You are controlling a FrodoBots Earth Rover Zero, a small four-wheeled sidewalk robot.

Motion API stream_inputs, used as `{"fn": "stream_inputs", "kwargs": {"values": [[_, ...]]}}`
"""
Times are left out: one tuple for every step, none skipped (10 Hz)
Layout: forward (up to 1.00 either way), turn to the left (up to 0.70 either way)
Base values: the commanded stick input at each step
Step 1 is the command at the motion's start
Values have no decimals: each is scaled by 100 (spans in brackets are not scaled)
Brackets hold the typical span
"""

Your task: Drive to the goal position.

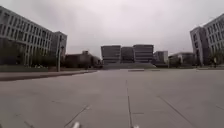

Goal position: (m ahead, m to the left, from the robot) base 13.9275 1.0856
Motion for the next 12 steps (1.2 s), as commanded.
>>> {"fn": "stream_inputs", "kwargs": {"values": [[70,0],[70,0],[70,0],[70,0],[70,0],[70,0],[70,0],[70,0],[70,0],[70,0],[70,0],[70,0]]}}
